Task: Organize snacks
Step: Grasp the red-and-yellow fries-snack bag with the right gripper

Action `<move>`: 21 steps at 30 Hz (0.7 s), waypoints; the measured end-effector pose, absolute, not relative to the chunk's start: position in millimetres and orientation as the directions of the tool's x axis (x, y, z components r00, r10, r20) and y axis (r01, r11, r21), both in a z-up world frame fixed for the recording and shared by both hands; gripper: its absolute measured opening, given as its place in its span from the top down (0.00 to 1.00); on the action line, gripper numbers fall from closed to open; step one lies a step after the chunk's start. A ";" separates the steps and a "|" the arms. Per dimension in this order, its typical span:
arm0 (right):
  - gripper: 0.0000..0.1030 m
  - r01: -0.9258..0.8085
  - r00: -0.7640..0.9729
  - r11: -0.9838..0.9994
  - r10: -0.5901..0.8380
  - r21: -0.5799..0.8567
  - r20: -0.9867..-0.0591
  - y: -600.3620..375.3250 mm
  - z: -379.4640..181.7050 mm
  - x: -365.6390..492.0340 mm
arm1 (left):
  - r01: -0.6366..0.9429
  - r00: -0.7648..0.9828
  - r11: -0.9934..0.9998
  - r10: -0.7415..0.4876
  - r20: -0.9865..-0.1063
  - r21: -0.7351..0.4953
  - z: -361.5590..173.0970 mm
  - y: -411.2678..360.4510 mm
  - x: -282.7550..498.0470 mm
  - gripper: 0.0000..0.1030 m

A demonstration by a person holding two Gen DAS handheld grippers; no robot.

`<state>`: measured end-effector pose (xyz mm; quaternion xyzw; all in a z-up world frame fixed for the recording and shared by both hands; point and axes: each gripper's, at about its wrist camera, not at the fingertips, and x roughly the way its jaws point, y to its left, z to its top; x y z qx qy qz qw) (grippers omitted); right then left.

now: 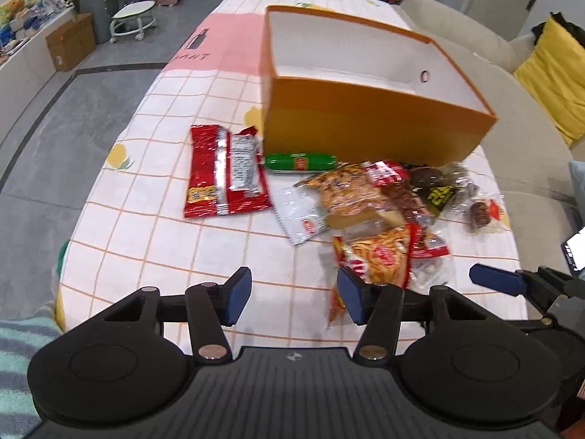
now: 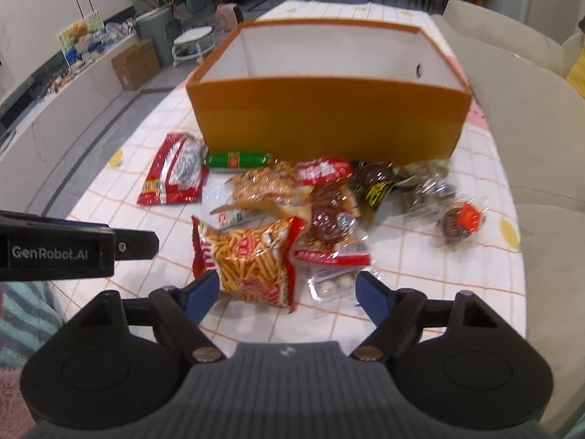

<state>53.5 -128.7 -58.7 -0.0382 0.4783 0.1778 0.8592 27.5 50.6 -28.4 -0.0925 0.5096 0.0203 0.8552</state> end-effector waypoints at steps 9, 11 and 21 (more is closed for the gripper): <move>0.12 -0.381 0.408 0.912 0.313 0.151 -0.858 -100.5 -78.7 65.8 | -0.159 0.472 0.978 -0.043 -0.881 -0.132 -35.7 60.3 32.6 0.38; 0.12 -0.389 0.406 0.912 0.297 0.130 -0.864 -94.6 -84.5 68.2 | -0.174 0.466 0.975 -0.041 -0.884 -0.137 -38.3 63.7 33.3 0.38; 0.43 -0.396 0.402 0.910 0.293 0.124 -0.868 -86.3 -94.2 75.9 | -0.183 0.471 0.971 -0.051 -0.881 -0.154 -40.2 69.5 38.2 0.38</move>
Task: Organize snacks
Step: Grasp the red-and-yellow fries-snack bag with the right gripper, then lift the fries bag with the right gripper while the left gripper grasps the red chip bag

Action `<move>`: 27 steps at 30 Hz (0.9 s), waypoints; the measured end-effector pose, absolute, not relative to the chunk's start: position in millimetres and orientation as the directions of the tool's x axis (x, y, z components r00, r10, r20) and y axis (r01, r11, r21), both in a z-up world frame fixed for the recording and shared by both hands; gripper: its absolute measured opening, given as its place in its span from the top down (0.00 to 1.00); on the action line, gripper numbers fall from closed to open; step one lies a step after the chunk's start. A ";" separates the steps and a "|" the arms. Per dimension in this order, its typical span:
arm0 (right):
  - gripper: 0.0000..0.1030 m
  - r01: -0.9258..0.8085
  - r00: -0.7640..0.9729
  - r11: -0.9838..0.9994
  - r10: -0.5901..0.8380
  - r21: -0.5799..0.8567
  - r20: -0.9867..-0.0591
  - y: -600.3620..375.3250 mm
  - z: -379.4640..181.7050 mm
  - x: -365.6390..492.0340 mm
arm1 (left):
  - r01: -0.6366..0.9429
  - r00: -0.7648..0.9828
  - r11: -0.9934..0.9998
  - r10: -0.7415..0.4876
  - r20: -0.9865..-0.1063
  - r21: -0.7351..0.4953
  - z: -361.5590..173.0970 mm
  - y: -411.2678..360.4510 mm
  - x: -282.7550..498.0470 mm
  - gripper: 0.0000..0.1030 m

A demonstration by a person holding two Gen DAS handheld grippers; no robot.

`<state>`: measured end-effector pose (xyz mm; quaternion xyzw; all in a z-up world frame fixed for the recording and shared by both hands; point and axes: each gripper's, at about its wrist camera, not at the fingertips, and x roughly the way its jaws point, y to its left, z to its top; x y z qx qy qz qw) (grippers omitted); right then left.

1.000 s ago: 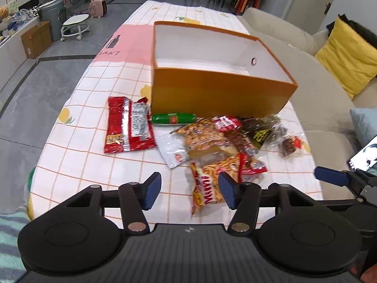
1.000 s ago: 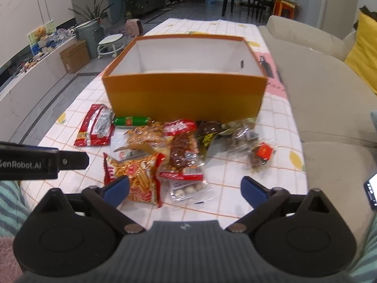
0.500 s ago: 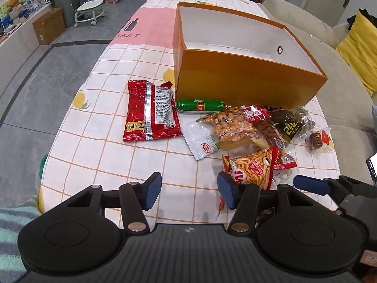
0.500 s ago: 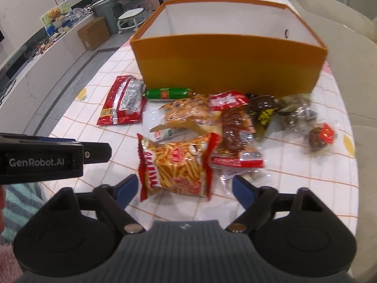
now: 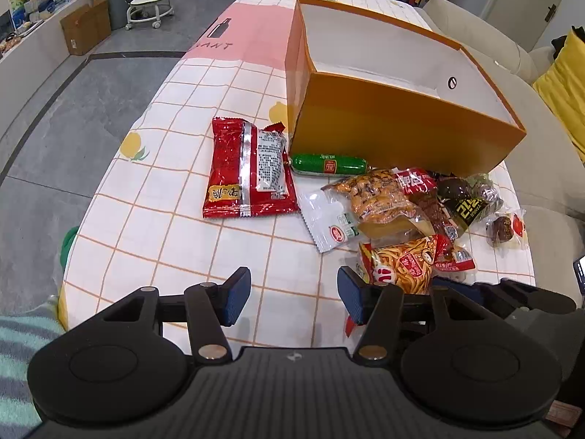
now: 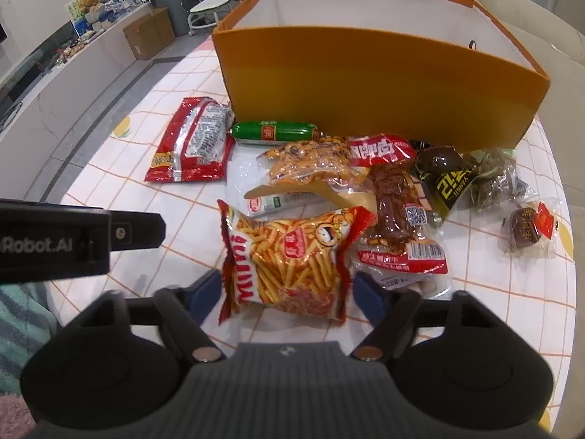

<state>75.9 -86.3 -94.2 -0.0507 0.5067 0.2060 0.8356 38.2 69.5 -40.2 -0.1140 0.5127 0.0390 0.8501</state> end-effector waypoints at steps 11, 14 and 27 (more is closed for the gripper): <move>0.60 -0.434 0.427 0.891 0.337 0.137 -0.839 -94.1 -63.5 68.8 | -0.169 0.493 0.972 -0.061 -0.868 -0.164 -35.0 73.2 42.4 0.34; 0.60 -0.434 0.456 0.891 0.346 0.134 -0.820 -99.2 -48.8 65.7 | -0.168 0.505 0.972 -0.057 -0.861 -0.163 -31.5 77.1 46.7 0.30; 0.60 -0.354 0.552 0.931 0.282 0.085 -0.785 -107.9 -35.4 125.0 | -0.235 0.513 0.962 0.000 -0.858 -0.140 -47.0 104.9 103.3 0.14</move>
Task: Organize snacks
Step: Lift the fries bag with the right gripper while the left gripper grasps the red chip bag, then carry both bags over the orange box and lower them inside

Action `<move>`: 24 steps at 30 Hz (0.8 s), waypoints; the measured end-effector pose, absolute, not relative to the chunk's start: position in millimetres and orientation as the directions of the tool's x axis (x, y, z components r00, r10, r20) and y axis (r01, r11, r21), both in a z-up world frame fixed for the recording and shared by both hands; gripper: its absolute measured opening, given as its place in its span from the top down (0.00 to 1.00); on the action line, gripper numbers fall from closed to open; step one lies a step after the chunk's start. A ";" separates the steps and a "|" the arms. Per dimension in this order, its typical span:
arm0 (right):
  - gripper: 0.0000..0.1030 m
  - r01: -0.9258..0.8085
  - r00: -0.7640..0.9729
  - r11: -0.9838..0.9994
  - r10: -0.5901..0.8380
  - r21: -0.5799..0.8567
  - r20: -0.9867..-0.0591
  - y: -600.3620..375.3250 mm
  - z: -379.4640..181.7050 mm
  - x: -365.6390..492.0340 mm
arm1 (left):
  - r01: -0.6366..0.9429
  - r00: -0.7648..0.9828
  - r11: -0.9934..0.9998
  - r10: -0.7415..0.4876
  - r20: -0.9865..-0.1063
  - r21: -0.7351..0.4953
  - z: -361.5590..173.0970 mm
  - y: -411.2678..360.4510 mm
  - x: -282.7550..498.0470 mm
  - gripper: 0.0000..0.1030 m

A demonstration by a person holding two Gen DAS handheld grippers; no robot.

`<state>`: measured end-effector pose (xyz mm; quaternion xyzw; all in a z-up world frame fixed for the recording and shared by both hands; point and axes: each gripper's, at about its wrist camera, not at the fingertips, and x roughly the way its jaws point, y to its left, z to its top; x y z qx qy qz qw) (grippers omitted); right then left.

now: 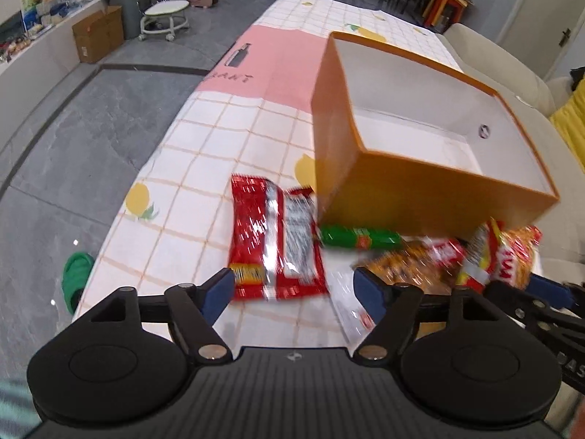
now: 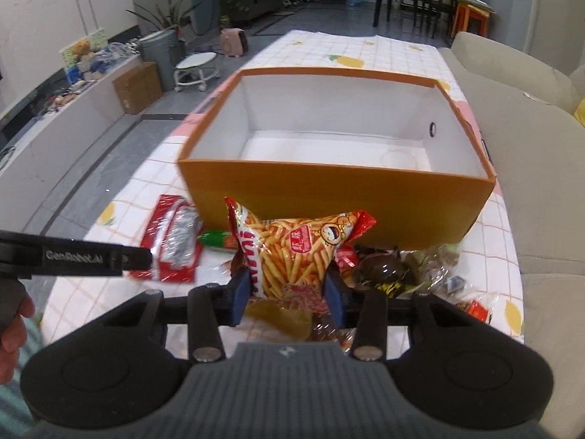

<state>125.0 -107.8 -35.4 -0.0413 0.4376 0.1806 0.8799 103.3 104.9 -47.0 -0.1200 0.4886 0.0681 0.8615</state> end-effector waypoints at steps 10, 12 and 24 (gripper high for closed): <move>0.60 -0.326 0.497 0.938 0.276 0.118 -0.823 -110.1 -62.7 152.0 | -0.209 0.447 0.976 0.046 -0.893 -0.055 -90.1 107.2 141.8 0.14; 0.60 -0.327 0.501 0.938 0.275 0.115 -0.821 -111.3 -64.9 153.6 | -0.218 0.440 0.974 0.041 -0.897 -0.062 -94.3 107.7 144.7 0.14; 0.59 -0.323 0.505 0.936 0.294 0.138 -0.811 -113.6 -72.4 160.1 | -0.183 0.448 0.983 0.108 -0.888 0.028 -106.4 95.9 152.1 0.18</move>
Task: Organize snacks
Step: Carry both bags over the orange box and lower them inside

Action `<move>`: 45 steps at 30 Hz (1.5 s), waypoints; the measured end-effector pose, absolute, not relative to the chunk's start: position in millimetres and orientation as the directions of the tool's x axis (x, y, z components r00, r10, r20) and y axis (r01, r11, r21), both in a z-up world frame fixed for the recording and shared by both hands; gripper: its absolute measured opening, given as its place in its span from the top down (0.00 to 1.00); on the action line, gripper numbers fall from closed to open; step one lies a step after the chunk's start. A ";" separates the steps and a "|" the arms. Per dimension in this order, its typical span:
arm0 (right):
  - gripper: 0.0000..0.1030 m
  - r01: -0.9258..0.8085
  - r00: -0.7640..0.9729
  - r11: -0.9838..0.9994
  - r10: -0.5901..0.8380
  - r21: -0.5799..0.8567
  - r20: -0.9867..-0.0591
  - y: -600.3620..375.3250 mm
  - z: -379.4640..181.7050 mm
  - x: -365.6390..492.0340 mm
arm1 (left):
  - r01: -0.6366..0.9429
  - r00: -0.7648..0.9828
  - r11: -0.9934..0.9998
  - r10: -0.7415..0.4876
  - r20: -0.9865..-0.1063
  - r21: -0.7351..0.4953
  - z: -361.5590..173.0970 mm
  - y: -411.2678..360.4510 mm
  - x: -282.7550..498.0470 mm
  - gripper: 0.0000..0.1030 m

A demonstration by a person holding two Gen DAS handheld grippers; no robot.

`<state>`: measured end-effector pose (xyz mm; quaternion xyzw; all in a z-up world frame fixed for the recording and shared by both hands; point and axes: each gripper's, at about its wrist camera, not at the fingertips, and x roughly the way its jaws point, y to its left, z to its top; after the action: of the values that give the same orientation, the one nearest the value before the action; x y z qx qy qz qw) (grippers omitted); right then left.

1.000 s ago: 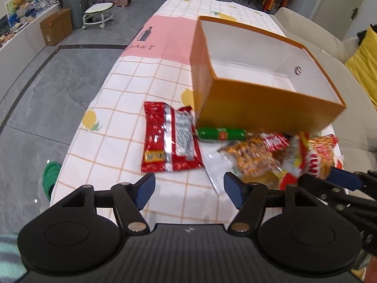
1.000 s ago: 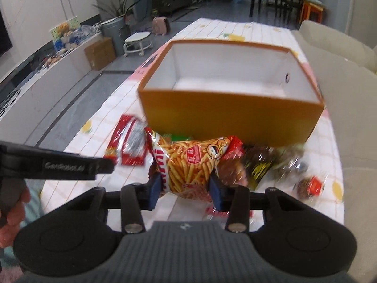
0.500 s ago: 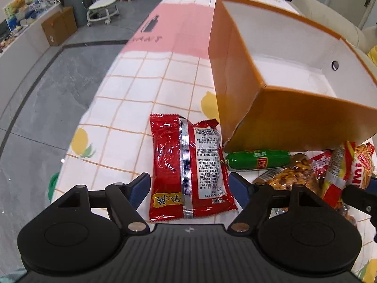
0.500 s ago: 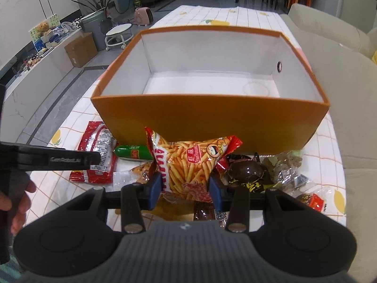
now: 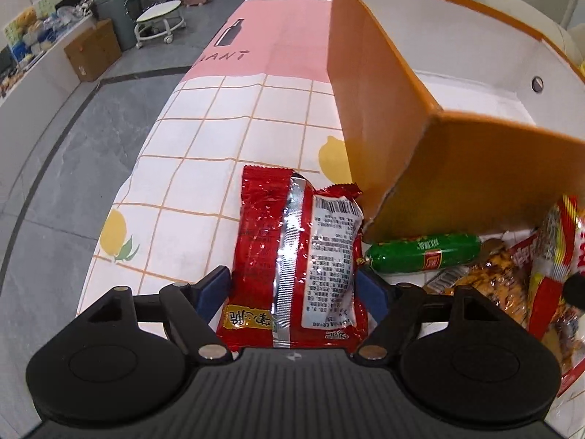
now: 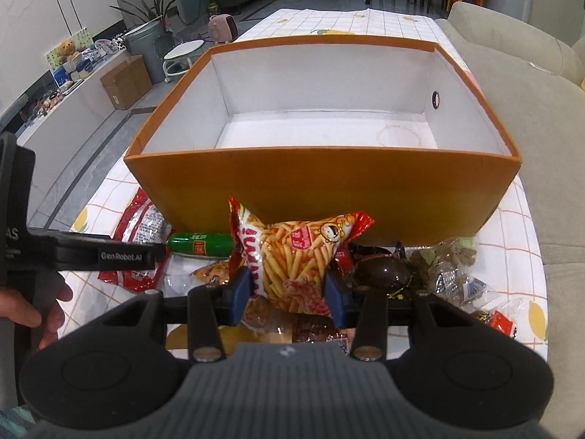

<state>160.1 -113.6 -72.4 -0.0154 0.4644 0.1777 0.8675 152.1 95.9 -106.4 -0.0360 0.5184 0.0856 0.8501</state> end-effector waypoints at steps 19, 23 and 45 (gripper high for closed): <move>0.60 -0.326 0.525 0.928 0.338 0.183 -0.781 -127.1 -61.6 153.3 | -0.281 0.542 0.959 0.127 -0.831 -0.036 -58.5 107.4 105.2 0.20; 0.60 -0.329 0.538 0.926 0.344 0.184 -0.770 -131.5 -55.0 146.8 | -0.283 0.583 0.956 0.109 -0.805 -0.076 -34.5 106.2 92.5 0.20; 0.61 -0.355 0.678 0.923 0.366 0.152 -0.638 -167.3 29.7 169.7 | 0.011 0.785 0.991 -0.090 -0.613 -0.132 77.2 33.1 154.3 0.21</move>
<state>169.7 -167.3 29.7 0.0079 0.3499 0.1966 0.9159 154.3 33.1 77.2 -0.0608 0.3271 -0.0267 0.9427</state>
